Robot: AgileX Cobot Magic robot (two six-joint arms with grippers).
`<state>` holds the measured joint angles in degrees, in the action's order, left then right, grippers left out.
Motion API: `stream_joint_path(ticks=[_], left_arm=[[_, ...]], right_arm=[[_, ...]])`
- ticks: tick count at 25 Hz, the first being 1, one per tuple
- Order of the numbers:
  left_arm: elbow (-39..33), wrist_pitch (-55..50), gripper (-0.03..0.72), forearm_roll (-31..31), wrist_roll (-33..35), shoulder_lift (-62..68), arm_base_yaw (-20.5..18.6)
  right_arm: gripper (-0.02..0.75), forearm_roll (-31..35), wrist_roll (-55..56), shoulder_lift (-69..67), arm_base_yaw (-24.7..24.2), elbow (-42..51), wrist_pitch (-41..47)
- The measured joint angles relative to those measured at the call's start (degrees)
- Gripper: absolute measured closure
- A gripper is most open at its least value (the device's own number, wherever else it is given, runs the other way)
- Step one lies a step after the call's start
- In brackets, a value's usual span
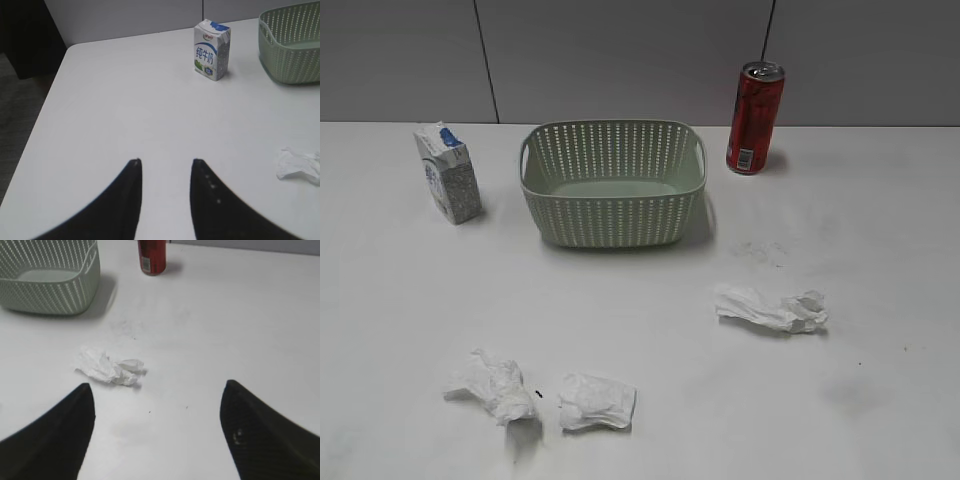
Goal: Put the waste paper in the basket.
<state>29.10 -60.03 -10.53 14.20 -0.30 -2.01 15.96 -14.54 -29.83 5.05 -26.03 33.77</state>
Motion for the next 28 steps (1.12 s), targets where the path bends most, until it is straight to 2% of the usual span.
stream_joint_path(ticks=[4,9,11,14,15,18,24,28], left_arm=[[0.00,0.00,0.451,-0.02,0.00,0.00,0.00],[0.00,0.00,0.433,-0.02,0.00,0.00,0.00],[0.00,0.00,0.345,-0.02,0.00,0.00,0.00],[0.00,0.00,0.118,-0.02,0.00,0.00,0.00],[0.00,0.00,0.080,-0.02,0.00,0.00,0.00],[0.00,0.00,0.049,-0.02,0.00,0.00,0.00],[0.00,0.00,0.045,-0.02,0.00,0.00,0.00],[0.00,0.00,0.055,-0.02,0.00,0.00,0.00]], right_arm=[[0.149,3.32,-4.18,-7.00,0.00,-1.28,-0.33],[0.149,3.86,-6.21,-15.49,0.00,-4.77,-0.39],[0.149,3.92,-7.11,-18.91,0.00,-6.56,0.04],[0.149,3.86,-7.51,-24.70,1.11,-9.53,1.54],[0.149,3.86,-7.56,-26.70,1.92,-10.32,1.71],[0.149,3.45,-7.63,-32.61,6.12,-13.02,1.91],[0.149,0.85,-5.47,-46.08,17.83,-19.08,-1.16],[0.149,-5.81,0.27,-55.53,23.95,-23.66,-2.18]])
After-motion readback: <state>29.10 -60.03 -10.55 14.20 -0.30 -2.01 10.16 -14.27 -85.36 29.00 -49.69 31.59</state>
